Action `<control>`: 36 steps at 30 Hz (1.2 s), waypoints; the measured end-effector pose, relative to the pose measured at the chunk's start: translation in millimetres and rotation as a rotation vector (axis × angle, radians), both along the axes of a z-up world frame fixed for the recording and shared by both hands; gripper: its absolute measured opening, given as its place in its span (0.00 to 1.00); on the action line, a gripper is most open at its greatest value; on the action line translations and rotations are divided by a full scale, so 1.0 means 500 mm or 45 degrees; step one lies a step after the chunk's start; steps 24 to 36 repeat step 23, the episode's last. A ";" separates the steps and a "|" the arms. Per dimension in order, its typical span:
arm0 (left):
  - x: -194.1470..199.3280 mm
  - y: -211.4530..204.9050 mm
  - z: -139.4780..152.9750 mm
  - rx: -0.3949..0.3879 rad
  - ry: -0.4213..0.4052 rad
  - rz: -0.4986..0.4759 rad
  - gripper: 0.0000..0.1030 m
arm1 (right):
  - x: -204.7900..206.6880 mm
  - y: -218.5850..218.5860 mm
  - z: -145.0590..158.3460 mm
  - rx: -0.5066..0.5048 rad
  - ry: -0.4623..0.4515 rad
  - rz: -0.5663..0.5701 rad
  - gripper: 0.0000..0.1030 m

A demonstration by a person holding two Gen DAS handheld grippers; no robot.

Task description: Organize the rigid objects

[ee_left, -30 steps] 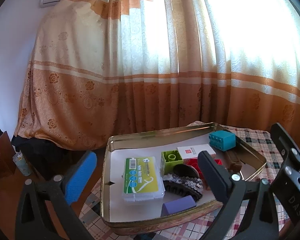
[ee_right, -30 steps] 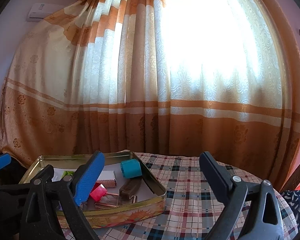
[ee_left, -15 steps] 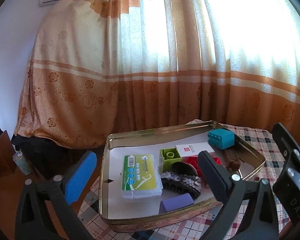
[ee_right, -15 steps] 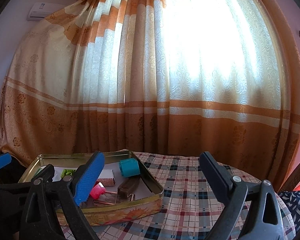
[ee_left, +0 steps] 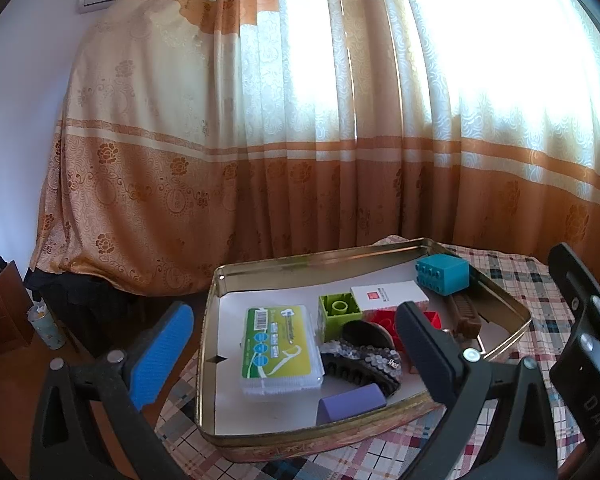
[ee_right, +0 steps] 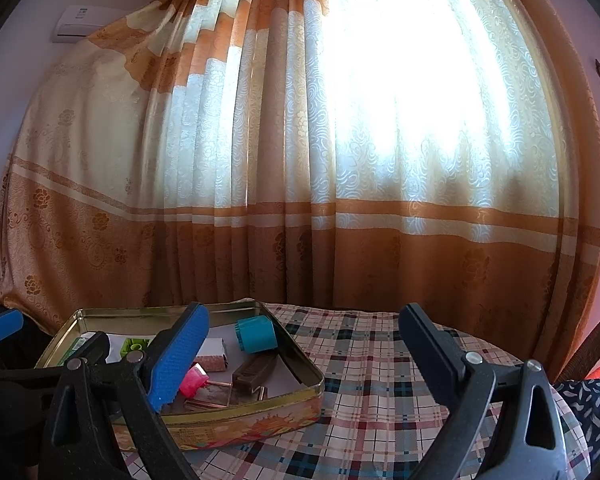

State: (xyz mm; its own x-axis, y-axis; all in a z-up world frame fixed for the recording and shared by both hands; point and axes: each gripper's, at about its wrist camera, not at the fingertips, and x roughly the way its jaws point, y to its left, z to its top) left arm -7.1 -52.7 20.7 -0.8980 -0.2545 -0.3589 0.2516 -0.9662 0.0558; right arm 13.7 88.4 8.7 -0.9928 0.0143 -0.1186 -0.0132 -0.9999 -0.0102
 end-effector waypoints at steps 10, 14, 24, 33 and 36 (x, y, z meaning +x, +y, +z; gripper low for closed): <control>-0.002 0.003 -0.004 -0.013 -0.010 -0.010 1.00 | 0.000 0.001 0.000 -0.001 -0.003 -0.002 0.95; -0.002 0.003 -0.004 0.001 -0.016 -0.070 0.99 | 0.001 0.003 0.000 -0.001 -0.002 0.001 0.95; -0.008 -0.002 -0.002 0.019 -0.028 -0.049 1.00 | 0.001 0.007 0.002 -0.002 -0.011 -0.005 0.95; -0.008 -0.002 -0.002 0.019 -0.028 -0.049 1.00 | 0.001 0.007 0.002 -0.002 -0.011 -0.005 0.95; -0.008 -0.002 -0.002 0.019 -0.028 -0.049 1.00 | 0.001 0.007 0.002 -0.002 -0.011 -0.005 0.95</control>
